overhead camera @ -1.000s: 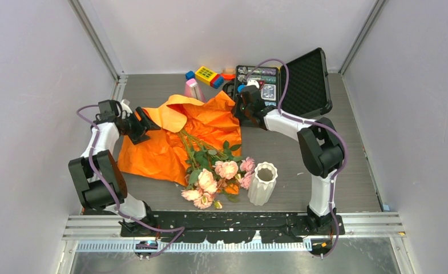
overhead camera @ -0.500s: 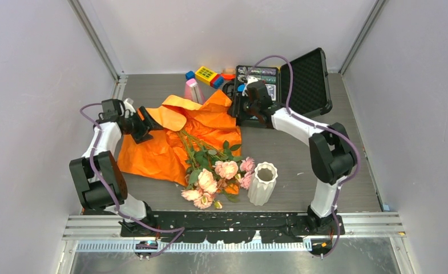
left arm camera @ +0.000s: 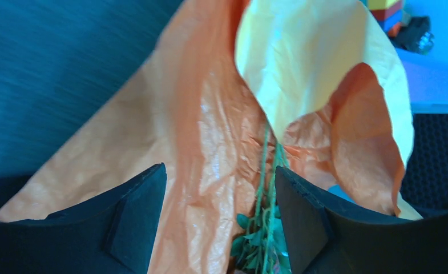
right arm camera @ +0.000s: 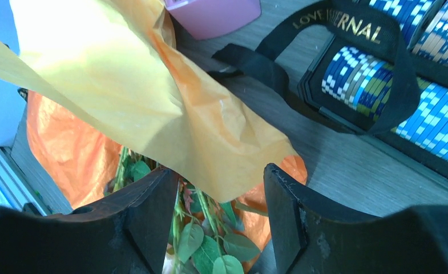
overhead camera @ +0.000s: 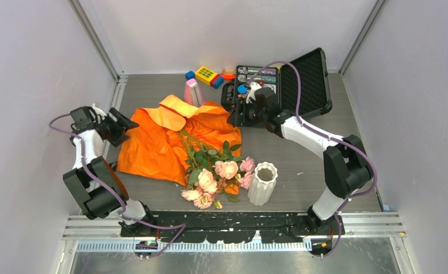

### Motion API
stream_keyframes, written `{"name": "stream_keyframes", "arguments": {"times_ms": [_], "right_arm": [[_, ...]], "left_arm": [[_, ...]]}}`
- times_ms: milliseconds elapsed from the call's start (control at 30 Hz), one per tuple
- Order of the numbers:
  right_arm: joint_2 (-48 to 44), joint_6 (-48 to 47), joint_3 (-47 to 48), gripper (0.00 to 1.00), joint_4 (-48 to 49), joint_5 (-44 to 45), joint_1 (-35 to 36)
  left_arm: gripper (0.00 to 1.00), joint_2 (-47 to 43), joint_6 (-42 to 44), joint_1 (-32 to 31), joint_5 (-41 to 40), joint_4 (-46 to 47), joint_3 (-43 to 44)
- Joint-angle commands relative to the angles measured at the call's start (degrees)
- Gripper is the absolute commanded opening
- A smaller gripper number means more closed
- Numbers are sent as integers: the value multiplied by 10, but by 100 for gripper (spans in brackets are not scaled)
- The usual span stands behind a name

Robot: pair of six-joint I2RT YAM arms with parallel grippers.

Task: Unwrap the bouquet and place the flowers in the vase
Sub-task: Unfold the wrapping paper at the center of the board.

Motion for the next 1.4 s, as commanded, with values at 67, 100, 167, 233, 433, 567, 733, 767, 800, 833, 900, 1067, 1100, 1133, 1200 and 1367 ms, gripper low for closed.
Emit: {"name": "stream_keyframes", "arguments": {"times_ms": [67,100,167,233,433,567,733,767,800,833,900,1067,1100,1133,1200,1367], "right_arm": [[-39,-38,-29,63,31,-62,1],[-40,-44,-32,63,31,-65,2],[-39,-48,-34,63,32,-63,4],[-34,-49,-35,63,48,-64,5],[-20,-47,-35,63,63,-70,12],[-9,-46,-35,63,72,-75,17],[15,-51,-24,63,73,-74,26],[17,-53,-23,63,72,-71,27],[19,-53,-21,63,72,-65,31],[20,-55,-21,63,73,-61,32],[22,-56,-20,60,73,-48,37],[24,-54,-18,38,75,-33,48],[23,-54,-17,35,75,-31,50],[23,-53,-17,28,77,-31,52],[23,-52,-14,21,78,-30,57],[28,-54,-8,11,78,-26,79]], "left_arm": [[73,-24,39,12,-66,-33,7],[73,-22,45,12,-75,-40,10],[73,-16,53,12,-93,-47,15],[74,-5,66,12,-109,-62,22],[75,21,103,-31,-185,-96,46],[76,40,133,-74,-270,-125,66],[73,62,146,-99,-313,-137,76],[71,67,149,-104,-321,-140,78],[68,71,150,-108,-326,-143,79],[65,77,151,-111,-331,-145,81],[55,89,152,-112,-333,-149,87],[34,97,152,-113,-328,-152,90],[31,97,152,-113,-328,-152,90],[28,99,152,-112,-328,-153,90],[21,104,155,-113,-327,-155,91],[11,112,159,-113,-331,-160,94]]}}
